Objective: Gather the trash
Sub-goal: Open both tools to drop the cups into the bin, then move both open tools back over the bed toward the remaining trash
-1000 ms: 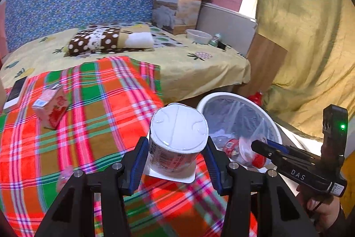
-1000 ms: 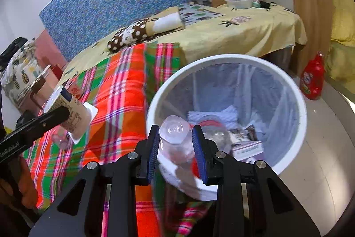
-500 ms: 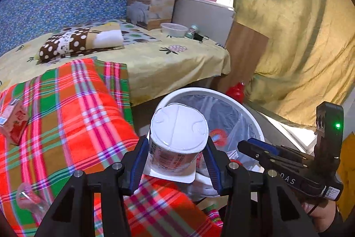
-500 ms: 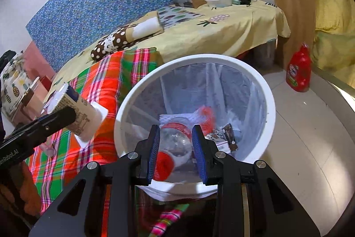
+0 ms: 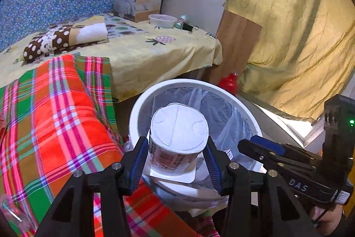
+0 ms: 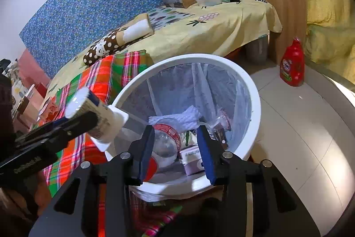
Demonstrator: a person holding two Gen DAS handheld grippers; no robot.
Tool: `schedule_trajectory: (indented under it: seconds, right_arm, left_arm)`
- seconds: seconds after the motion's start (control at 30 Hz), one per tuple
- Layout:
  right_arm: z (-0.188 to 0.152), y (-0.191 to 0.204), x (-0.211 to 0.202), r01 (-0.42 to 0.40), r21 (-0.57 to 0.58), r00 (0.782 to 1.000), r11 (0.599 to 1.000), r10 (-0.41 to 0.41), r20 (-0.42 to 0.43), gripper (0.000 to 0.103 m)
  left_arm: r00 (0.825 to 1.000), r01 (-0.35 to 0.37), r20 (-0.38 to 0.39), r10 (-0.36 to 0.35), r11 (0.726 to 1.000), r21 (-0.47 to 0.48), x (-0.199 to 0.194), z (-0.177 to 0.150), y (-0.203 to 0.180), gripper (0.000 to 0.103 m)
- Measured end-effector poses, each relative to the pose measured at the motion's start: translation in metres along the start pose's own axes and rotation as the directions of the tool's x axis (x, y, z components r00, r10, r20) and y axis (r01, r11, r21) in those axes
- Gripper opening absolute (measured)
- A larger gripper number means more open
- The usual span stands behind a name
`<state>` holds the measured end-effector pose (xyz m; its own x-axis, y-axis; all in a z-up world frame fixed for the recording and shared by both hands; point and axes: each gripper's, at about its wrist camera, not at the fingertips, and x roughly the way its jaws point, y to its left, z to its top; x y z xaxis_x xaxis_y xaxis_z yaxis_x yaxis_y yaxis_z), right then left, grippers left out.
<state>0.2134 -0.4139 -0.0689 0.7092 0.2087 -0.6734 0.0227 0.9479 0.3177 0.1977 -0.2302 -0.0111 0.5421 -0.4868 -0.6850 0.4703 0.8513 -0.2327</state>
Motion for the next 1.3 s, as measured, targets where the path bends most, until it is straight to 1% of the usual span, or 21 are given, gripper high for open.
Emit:
schedule_trajectory:
  seconds: [0.07,0.13,0.17,0.27,0.5,0.6,0.7,1.03,1.2,1.3]
  right_arm:
    - [0.0,-0.001,-0.002,0.0,0.0,1.0,1.0,0.0,0.005,0.042]
    - [0.0,-0.002,-0.004,-0.001,-0.001,1.0,1.0,0.001,0.01,0.042]
    - [0.001,-0.002,-0.004,-0.001,-0.001,1.0,1.0,0.001,0.012,0.042]
    - [0.001,-0.002,-0.005,-0.005,-0.002,1.0,1.0,0.005,0.017,0.042]
    - [0.002,0.003,-0.009,-0.02,-0.015,1.0,1.0,0.021,0.023,0.042]
    - [0.002,0.006,-0.012,-0.029,-0.023,0.999,0.999,0.029,0.03,0.042]
    - [0.001,0.011,-0.014,-0.042,-0.039,0.998,0.998,0.044,0.034,0.042]
    - [-0.003,0.042,-0.021,-0.096,-0.12,0.995,0.988,0.1,0.026,0.042]
    - [-0.008,0.063,-0.025,-0.131,-0.167,0.991,0.977,0.136,0.019,0.042]
    - [-0.012,0.074,-0.026,-0.147,-0.19,0.988,0.971,0.152,0.012,0.042]
  left_arm:
    - [1.0,0.021,-0.003,-0.021,1.0,-0.013,0.003,0.001,0.001,0.051]
    - [1.0,0.02,-0.011,-0.02,1.0,-0.021,0.004,0.001,0.002,0.052]
    - [1.0,0.021,-0.011,-0.022,1.0,-0.023,0.004,0.0,0.002,0.055]
    - [0.999,0.034,0.005,-0.034,0.999,-0.04,-0.002,0.001,0.005,0.06]
    - [0.999,0.024,0.029,-0.022,0.998,-0.059,-0.019,0.002,0.013,0.06]
    - [0.999,0.012,0.032,-0.01,0.997,-0.08,-0.028,-0.003,0.02,0.06]
    - [0.999,-0.016,0.033,0.019,0.996,-0.086,-0.038,-0.01,0.025,0.06]
    - [0.995,-0.081,0.053,0.089,0.986,-0.144,-0.074,-0.031,0.048,0.06]
    - [0.994,-0.085,0.057,0.097,0.978,-0.191,-0.092,-0.047,0.065,0.06]
    - [0.991,-0.099,0.066,0.115,0.971,-0.216,-0.103,-0.055,0.072,0.06]
